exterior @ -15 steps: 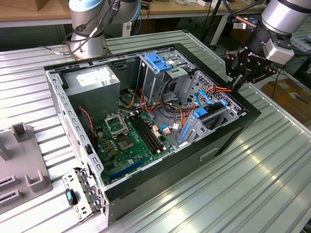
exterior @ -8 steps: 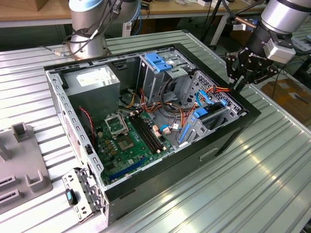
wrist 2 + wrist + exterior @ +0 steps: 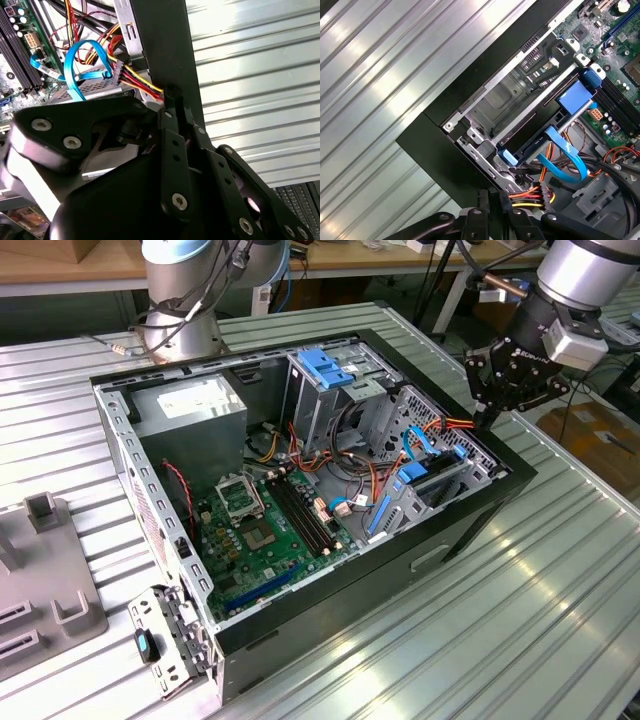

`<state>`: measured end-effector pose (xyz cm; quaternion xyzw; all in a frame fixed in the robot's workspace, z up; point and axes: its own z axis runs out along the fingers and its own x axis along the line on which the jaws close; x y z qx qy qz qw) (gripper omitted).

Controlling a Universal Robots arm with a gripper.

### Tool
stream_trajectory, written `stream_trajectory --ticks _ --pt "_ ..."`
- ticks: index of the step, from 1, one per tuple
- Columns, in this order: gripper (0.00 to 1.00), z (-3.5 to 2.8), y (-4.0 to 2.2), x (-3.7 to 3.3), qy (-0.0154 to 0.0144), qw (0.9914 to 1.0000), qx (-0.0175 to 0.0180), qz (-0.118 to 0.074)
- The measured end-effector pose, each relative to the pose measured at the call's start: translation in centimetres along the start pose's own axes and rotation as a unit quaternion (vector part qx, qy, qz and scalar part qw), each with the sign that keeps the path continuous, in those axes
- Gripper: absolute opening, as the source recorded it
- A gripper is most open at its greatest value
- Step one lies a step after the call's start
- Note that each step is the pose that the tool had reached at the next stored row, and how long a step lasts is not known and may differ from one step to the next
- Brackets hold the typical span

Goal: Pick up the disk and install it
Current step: 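Insert the second disk wire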

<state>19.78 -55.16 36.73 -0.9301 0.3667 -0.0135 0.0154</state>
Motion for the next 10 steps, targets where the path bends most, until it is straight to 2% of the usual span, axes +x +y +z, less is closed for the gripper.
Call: stream_trajectory --ticks 1,10 --pt "0.16 0.0 0.0 0.0 0.0 1.0 0.0 0.0" --pt "0.16 -0.05 -0.01 -0.01 -0.0001 1.0 0.0001 0.0"
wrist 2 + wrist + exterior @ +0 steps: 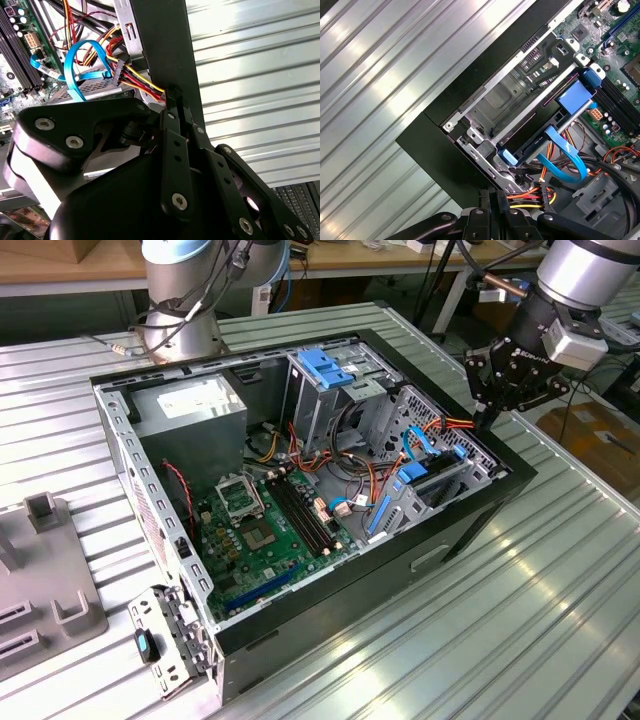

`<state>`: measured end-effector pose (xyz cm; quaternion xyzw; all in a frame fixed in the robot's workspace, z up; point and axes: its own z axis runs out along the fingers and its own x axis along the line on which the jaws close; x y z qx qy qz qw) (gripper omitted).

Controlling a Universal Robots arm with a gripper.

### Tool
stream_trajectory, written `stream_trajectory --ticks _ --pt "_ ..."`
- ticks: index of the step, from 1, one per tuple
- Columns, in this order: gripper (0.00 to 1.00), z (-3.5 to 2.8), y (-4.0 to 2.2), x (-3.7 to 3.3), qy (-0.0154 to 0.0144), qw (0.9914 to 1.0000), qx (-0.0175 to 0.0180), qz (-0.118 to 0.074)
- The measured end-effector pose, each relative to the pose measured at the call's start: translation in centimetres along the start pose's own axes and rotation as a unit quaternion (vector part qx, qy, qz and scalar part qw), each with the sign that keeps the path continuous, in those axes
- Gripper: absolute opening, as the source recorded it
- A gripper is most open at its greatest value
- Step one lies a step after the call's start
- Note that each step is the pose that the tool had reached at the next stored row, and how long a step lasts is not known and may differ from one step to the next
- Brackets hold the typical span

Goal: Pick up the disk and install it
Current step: 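Insert the second disk wire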

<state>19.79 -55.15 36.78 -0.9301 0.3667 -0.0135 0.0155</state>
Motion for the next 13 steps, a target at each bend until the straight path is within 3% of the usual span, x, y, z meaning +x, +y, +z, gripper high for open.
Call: stream_trajectory --ticks 9,13 --pt "0.16 -0.21 0.01 -0.02 0.0001 1.0 -0.0001 0.0" --pt "0.16 -0.23 0.49 -0.53 0.0001 1.0 0.0 0.0"
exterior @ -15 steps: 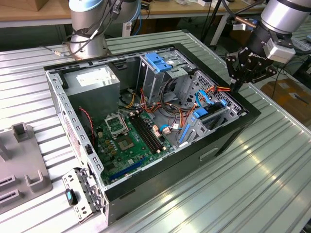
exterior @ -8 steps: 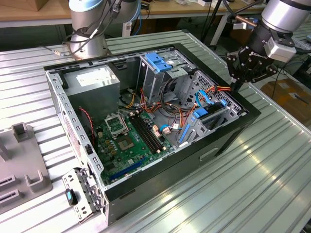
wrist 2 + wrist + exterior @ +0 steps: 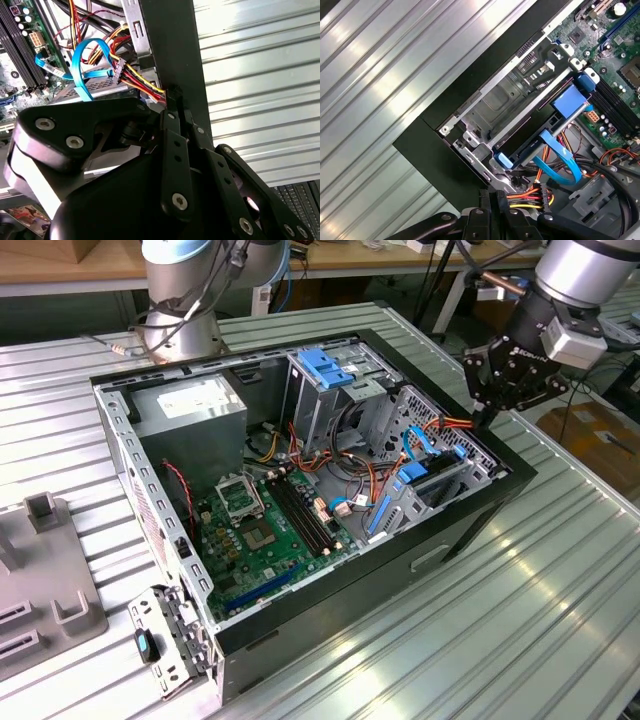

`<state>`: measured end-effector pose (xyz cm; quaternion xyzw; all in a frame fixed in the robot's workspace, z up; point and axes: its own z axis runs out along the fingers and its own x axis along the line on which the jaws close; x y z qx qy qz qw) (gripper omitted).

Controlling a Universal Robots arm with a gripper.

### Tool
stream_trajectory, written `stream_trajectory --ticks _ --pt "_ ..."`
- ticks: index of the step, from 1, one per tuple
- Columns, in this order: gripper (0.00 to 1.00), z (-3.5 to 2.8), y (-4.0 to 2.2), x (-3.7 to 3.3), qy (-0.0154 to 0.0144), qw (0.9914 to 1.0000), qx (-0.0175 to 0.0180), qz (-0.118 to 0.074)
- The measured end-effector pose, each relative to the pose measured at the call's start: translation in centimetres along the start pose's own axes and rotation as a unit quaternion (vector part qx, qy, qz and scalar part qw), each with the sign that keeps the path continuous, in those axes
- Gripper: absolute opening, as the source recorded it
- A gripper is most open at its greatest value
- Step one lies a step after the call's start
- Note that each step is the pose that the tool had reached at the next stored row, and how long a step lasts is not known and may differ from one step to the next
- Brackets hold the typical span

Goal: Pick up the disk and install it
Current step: 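Insert the second disk wire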

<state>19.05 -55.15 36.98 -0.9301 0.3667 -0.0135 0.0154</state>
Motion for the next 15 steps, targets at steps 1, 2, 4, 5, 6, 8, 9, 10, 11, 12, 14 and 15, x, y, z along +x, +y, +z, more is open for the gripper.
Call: stream_trajectory --ticks 1,2,4,5,6,8,9,10,11,12,14,15 --pt "0.16 0.0 0.11 -0.12 0.0 1.0 0.0 0.0" --pt "0.16 -0.01 0.23 -0.25 0.0 1.0 0.0 0.0" --pt "0.16 -0.03 0.7 -0.75 0.0 1.0 0.0 0.0" --pt "0.16 -0.04 0.83 -0.89 0.0 1.0 0.0 0.0" --pt "0.16 -0.04 0.92 -0.98 0.0 1.0 0.0001 0.0" --pt "0.16 -0.05 1.1 -1.17 0.0001 1.0 0.0001 0.001" --pt "0.16 -0.05 1.13 -1.21 0.0003 0.99997 -0.0001 0.007" --pt "0.16 -0.05 1.13 -1.21 0.0006 0.99989 -0.0001 0.015" --pt "0.16 -0.05 1.14 -1.22 0.0009 0.99974 -0.0002 0.023" --pt "0.16 -0.05 1.14 -1.22 0.0011 0.99962 -0.0003 0.028" --pt "0.16 -0.05 1.14 -1.22 0.0016 0.99925 -0.0005 0.039" --pt "0.16 -0.04 1.14 -1.22 0.0018 0.99902 -0.0006 0.044"
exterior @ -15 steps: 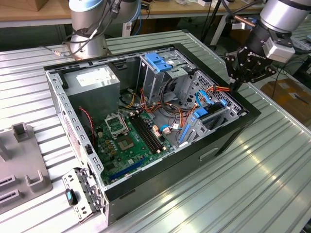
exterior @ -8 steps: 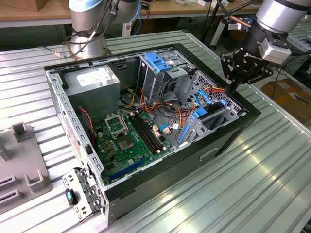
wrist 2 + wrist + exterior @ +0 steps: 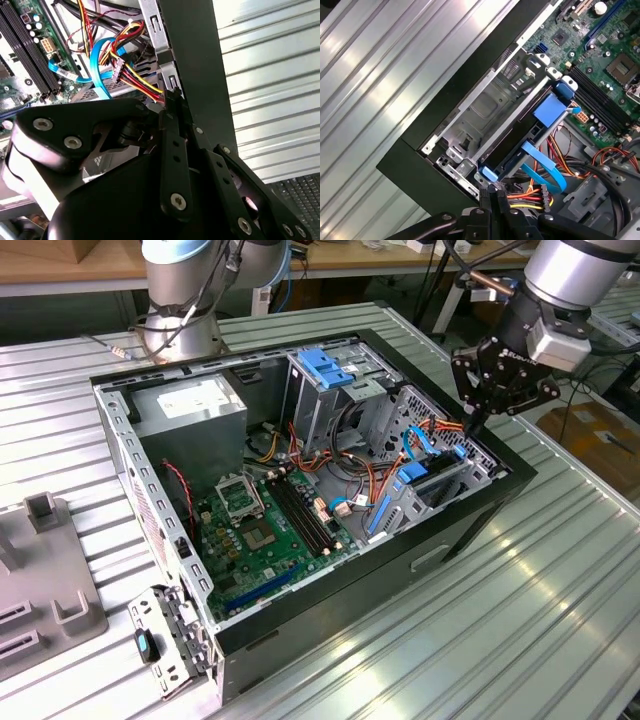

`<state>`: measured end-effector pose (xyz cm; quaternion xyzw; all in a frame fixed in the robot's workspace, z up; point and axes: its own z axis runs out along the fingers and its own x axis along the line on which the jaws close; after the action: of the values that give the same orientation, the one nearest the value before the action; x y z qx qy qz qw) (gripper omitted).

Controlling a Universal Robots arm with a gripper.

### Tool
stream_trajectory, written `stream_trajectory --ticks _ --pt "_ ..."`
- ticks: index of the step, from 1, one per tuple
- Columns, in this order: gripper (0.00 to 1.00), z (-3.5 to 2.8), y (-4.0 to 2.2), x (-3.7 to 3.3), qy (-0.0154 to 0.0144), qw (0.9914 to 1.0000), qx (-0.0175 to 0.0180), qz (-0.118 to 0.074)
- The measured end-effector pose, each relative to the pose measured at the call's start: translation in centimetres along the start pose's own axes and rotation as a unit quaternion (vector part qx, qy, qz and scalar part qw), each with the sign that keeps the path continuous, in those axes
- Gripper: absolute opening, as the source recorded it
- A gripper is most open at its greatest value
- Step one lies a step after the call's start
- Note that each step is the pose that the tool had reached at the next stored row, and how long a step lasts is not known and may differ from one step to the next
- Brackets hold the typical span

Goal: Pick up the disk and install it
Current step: 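Insert the second disk wire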

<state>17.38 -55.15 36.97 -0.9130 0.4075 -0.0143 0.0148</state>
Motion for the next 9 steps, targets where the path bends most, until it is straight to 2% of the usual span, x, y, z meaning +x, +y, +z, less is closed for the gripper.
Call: stream_trajectory --ticks 2,4,7,9 --pt "0.16 0.02 0.0 0.0 0.0009 0.99975 -0.0003 0.022" --pt "0.16 0.03 0.0 0.0 0.0017 0.99905 -0.0006 0.043" --pt "0.16 0.04 0.0 0.0 0.0029 0.99712 -0.0011 0.076" --pt "0.16 0.05 0.0 0.0 0.0039 0.995 -0.0014 0.1"
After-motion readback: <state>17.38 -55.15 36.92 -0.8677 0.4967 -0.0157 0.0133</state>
